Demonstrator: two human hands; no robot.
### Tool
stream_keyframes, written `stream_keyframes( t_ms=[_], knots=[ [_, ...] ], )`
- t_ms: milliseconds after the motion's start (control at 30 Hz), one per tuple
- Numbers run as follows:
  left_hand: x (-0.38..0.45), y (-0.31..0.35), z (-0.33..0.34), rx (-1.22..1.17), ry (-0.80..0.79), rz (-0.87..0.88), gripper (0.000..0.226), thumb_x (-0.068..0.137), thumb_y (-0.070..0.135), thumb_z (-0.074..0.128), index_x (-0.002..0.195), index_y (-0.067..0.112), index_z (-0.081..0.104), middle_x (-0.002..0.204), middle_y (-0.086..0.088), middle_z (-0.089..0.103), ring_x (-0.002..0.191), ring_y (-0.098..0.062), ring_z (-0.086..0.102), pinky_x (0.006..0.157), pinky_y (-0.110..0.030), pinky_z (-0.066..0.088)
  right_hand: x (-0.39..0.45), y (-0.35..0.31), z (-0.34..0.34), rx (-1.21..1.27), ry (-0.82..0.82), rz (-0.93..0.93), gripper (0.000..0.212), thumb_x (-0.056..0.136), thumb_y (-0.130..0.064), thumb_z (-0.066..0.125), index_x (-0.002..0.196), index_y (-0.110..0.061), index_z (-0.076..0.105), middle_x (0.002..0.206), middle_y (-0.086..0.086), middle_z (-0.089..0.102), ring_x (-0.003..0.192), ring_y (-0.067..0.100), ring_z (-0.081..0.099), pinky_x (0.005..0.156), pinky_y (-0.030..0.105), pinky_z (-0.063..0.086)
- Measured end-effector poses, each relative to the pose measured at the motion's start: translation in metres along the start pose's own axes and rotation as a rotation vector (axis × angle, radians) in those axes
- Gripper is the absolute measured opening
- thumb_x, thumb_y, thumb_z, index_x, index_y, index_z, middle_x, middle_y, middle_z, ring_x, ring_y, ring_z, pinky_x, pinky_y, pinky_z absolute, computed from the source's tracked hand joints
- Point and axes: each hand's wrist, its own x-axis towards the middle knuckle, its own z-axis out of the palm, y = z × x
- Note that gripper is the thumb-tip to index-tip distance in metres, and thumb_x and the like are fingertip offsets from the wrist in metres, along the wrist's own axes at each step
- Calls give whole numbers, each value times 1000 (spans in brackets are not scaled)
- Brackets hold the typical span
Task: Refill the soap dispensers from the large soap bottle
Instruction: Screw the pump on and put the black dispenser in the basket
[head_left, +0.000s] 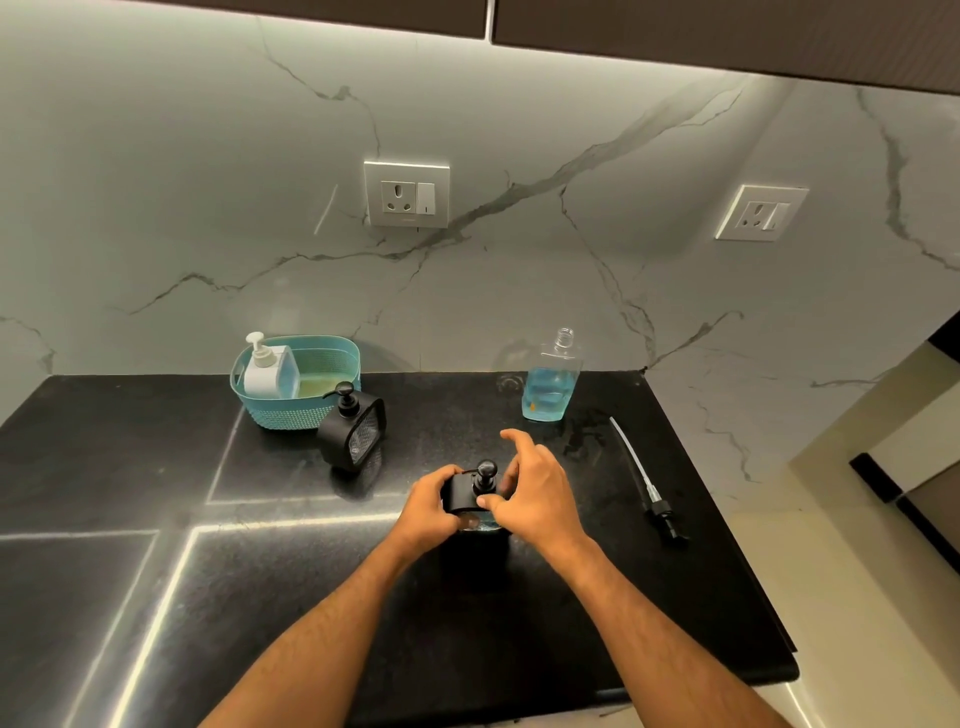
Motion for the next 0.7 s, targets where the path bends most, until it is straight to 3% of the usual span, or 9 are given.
stream_keyframes(
  t_ms=[100, 200, 267, 367, 467, 533, 700],
  knots=[
    [0, -1, 0, 5, 9, 0, 48, 63, 2, 92, 105, 10, 69, 98, -6, 74, 92, -24, 71, 82, -43, 58, 0, 0, -1, -4, -6, -3, 92, 62, -43, 89, 141, -31, 43, 82, -18, 57, 92, 4, 50, 88, 28, 47],
    [0, -2, 0, 12, 7, 9, 49, 62, 2, 92, 105, 12, 69, 98, -2, 74, 91, -19, 71, 80, -37, 58, 0, -1, -1, 53, -52, -20, 92, 67, -26, 89, 143, -36, 40, 103, -16, 54, 103, 7, 52, 96, 33, 52],
    [0, -1, 0, 8, -5, 8, 49, 62, 1, 92, 104, 13, 69, 98, -1, 73, 90, -14, 70, 78, -30, 58, 1, -4, -1, 23, -24, -23, 91, 66, -27, 90, 143, -34, 42, 94, -17, 53, 99, 8, 52, 95, 36, 51],
    [1, -1, 0, 15, -17, 5, 47, 61, 0, 92, 101, 13, 69, 95, -1, 73, 84, -7, 67, 73, -23, 53, 6, -7, -3, -48, 1, -40, 93, 63, -45, 91, 141, -29, 44, 84, -20, 53, 95, 6, 47, 92, 33, 45],
    [1, -2, 0, 20, -10, 6, 48, 60, 0, 92, 101, 12, 69, 95, -3, 73, 83, -10, 66, 73, -27, 54, 7, -7, -1, -4, -48, -64, 90, 67, -36, 90, 143, -32, 42, 102, -18, 52, 103, 7, 48, 99, 35, 45],
    [2, -2, 0, 16, -7, 6, 48, 60, 0, 92, 101, 12, 69, 95, -4, 73, 84, -12, 67, 73, -29, 55, 6, -7, 2, -14, -43, -54, 85, 70, -34, 89, 141, -34, 43, 103, -13, 51, 100, 10, 50, 100, 35, 47],
    [2, -4, 0, 22, -1, 14, 45, 60, -1, 91, 98, 10, 69, 93, -8, 74, 87, -24, 71, 77, -43, 57, 11, -9, 7, -35, -31, -17, 70, 67, -53, 85, 126, -30, 55, 95, -12, 54, 94, 10, 52, 87, 27, 47]
  ],
)
